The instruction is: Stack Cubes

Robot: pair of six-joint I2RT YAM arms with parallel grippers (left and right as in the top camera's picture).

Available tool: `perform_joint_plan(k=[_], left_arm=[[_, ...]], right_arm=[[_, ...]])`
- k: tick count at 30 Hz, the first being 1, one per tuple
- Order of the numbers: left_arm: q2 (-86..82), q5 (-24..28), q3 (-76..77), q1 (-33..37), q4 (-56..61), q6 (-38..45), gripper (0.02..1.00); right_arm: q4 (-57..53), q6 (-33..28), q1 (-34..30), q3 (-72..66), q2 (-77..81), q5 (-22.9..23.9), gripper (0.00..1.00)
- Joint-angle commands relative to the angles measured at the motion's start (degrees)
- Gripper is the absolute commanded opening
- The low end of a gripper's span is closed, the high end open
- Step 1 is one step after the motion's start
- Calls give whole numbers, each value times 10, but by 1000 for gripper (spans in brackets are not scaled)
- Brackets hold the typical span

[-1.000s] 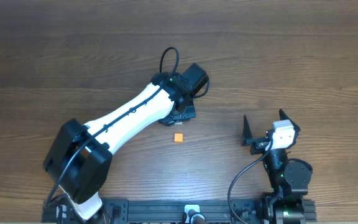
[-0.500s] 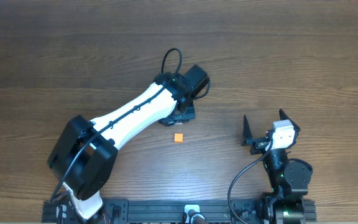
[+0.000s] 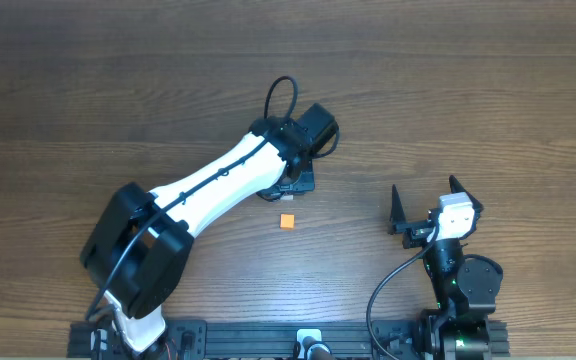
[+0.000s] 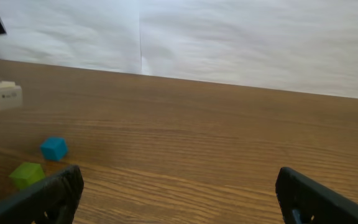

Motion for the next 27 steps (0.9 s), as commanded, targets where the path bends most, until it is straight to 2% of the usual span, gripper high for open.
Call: perform_joint_plan(k=[1, 27], left_arm=[[19, -13, 3, 3, 2, 9, 42], [29, -13, 3, 3, 12, 9, 42]], right_arm=[[-3, -1, -2, -3, -5, 0, 991], [-3, -1, -2, -3, -5, 0, 991]])
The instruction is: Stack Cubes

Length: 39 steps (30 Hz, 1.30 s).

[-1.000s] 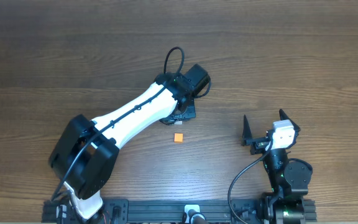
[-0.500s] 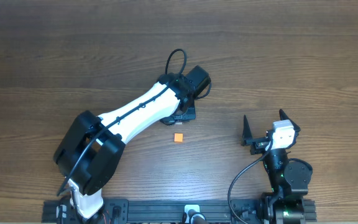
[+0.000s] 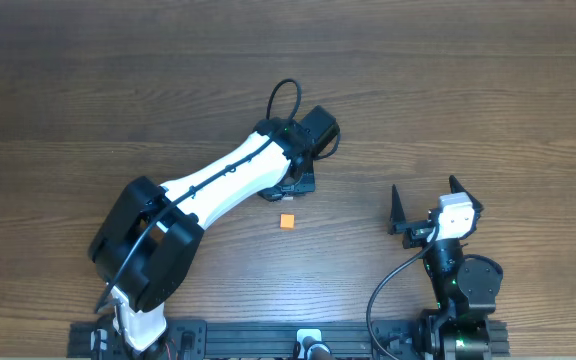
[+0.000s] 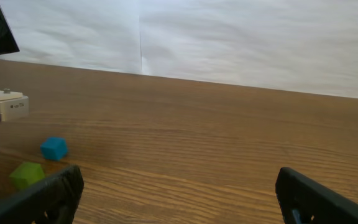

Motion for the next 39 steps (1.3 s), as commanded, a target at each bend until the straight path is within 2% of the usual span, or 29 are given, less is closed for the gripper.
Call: perform_joint_plan(k=[1, 34, 39], left_arm=[[10, -13, 3, 3, 3, 9, 42], [20, -15, 3, 3, 14, 8, 49], [20, -15, 3, 3, 14, 8, 73]], right_arm=[[-3, -1, -2, -3, -5, 0, 991], [-3, -1, -2, -3, -5, 0, 991], [-3, -1, -2, -3, -5, 0, 991]])
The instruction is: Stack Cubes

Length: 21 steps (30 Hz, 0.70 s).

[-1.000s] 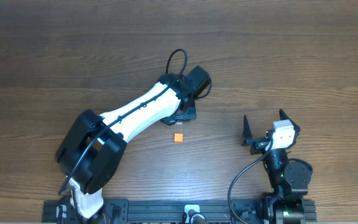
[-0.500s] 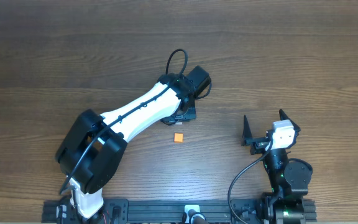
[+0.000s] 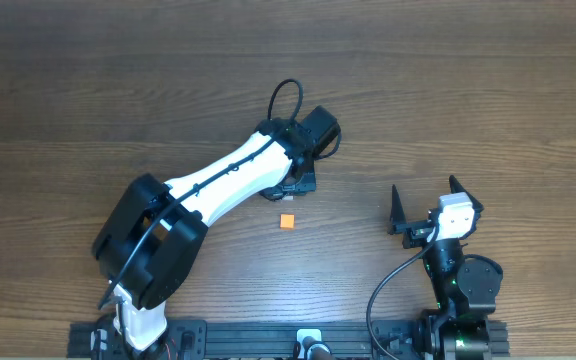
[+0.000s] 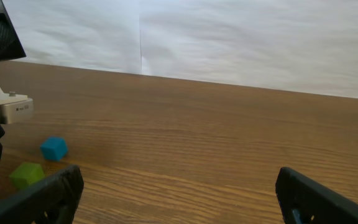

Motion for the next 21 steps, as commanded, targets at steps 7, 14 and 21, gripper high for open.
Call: perform_joint_plan(k=[7, 14, 21], left_arm=[[10, -9, 3, 3, 1, 8, 207], [10, -9, 3, 3, 1, 8, 312], [10, -9, 3, 3, 1, 8, 454]], right_arm=[[-3, -1, -2, -3, -5, 0, 993], [-3, -1, -2, -3, -5, 0, 991], [-3, -1, -2, -3, -5, 0, 993]])
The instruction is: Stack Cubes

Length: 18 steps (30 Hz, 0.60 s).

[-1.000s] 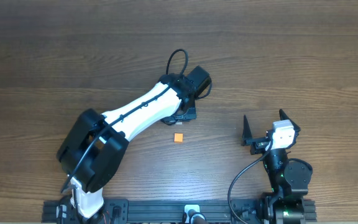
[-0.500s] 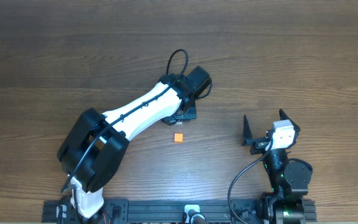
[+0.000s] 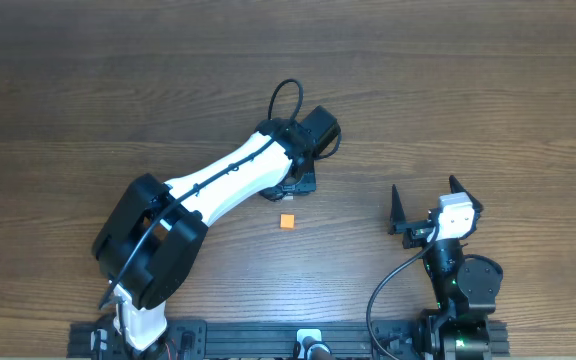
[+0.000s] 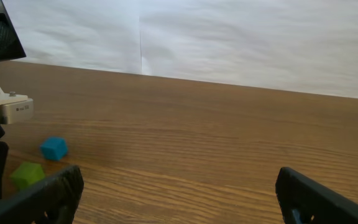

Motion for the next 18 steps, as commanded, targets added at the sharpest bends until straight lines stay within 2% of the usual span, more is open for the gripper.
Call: perform_joint_plan(k=[1, 4, 8, 13, 18], left_arm=[[10, -9, 3, 3, 2, 6, 487], [10, -8, 3, 3, 2, 6, 663], [8, 0, 3, 3, 1, 4, 809], [-9, 23, 3, 1, -6, 4, 829], [-35, 23, -1, -24, -25, 3, 829]], right_arm=[[-3, -1, -2, -3, -5, 0, 993], [-3, -1, -2, -3, -5, 0, 991], [-3, -1, -2, -3, -5, 0, 991], [-3, -1, -2, -3, -5, 0, 993], [-3, -1, -2, -3, -5, 0, 993]])
